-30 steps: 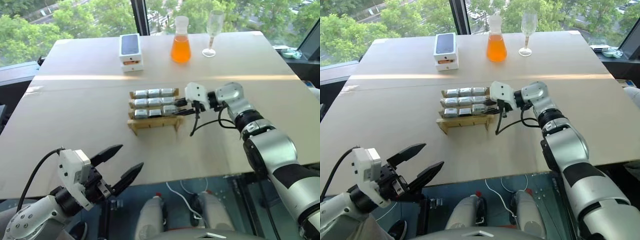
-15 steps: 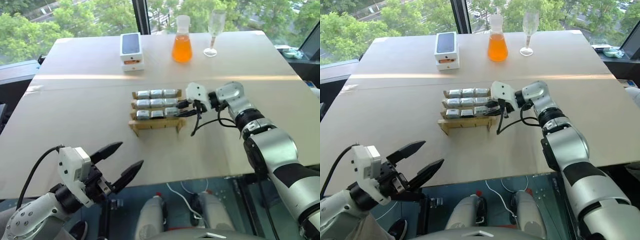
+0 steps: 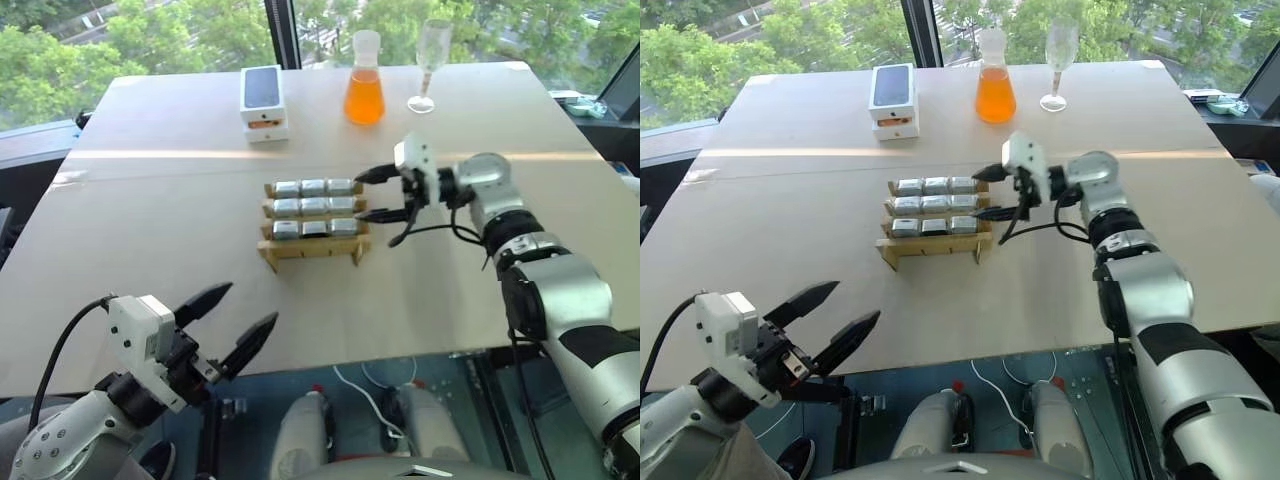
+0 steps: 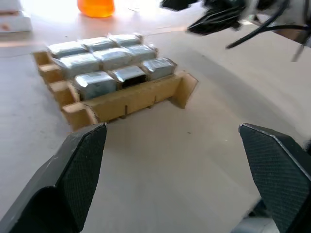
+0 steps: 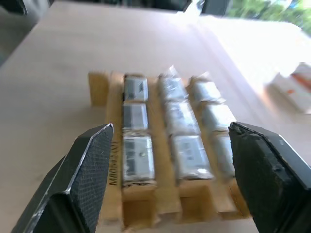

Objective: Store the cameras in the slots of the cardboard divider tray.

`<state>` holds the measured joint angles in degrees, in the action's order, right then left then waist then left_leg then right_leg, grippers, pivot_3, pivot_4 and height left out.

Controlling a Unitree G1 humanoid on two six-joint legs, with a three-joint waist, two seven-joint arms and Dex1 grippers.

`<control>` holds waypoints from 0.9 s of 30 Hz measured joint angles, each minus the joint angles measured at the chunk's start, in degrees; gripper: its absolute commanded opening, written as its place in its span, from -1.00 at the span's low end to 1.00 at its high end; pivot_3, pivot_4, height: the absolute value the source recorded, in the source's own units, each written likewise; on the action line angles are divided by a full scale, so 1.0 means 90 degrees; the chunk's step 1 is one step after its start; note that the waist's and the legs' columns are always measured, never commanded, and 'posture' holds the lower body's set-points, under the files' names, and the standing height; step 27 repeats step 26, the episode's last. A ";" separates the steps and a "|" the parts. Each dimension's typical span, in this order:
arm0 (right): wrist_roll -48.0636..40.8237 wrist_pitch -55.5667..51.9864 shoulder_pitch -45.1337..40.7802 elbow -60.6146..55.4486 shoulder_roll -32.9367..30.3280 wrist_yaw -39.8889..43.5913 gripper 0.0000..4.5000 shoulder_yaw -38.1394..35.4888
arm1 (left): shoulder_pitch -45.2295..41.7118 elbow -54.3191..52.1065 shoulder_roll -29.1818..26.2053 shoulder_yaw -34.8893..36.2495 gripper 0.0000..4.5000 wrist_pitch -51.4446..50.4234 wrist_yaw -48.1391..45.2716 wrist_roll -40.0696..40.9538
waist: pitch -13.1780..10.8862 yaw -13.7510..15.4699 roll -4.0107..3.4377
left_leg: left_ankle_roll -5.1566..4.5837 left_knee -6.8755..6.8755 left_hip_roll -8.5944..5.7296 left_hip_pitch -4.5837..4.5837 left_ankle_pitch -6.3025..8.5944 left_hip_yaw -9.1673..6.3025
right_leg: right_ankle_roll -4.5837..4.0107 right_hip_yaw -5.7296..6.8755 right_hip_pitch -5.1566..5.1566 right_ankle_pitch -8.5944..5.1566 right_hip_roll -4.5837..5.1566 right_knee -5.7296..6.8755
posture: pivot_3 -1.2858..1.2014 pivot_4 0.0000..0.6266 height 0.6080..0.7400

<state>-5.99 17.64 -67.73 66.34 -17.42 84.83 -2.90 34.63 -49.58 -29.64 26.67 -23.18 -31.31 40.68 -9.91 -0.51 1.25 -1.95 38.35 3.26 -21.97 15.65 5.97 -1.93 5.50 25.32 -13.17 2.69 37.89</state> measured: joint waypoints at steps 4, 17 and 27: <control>-0.0520 -0.0979 0.1762 -0.1813 -0.0641 -0.0119 0.67 -0.0309 | -0.0076 0.0505 0.0146 -0.0526 1.00 0.0250 -0.0003 -0.0673 | 0.0010 0.0068 0.0012 | -0.0002 -0.0001 -0.0001 0.0003 0.0002 -0.0009 | 0.0002 0.0012 -0.0013 -0.0001 0.0005 -0.0006 | 0.03 -0.52 1.00; -0.0947 -0.1887 0.6850 -0.6278 -0.1279 -0.2444 0.67 -0.1021 | -0.1024 0.2274 -0.0043 -0.1277 1.00 0.0962 -0.0535 -0.1885 | -0.0004 -0.0020 -0.0014 | -0.0014 -0.0002 0.0021 0.0025 0.0010 0.0004 | 0.0037 -0.0005 0.0000 -0.0016 -0.0034 0.0012 | 0.03 -0.52 1.00; -0.1330 -0.1962 0.7800 -0.7107 -0.1207 -0.3368 0.67 -0.1068 | -0.1460 0.2712 -0.0106 -0.1398 1.00 0.1270 -0.0750 -0.2140 | -0.0001 0.0110 -0.0009 | -0.0013 -0.0003 0.0033 0.0009 0.0011 0.0012 | 0.0035 -0.0012 0.0007 -0.0017 -0.0042 -0.0001 | 0.03 -0.52 1.00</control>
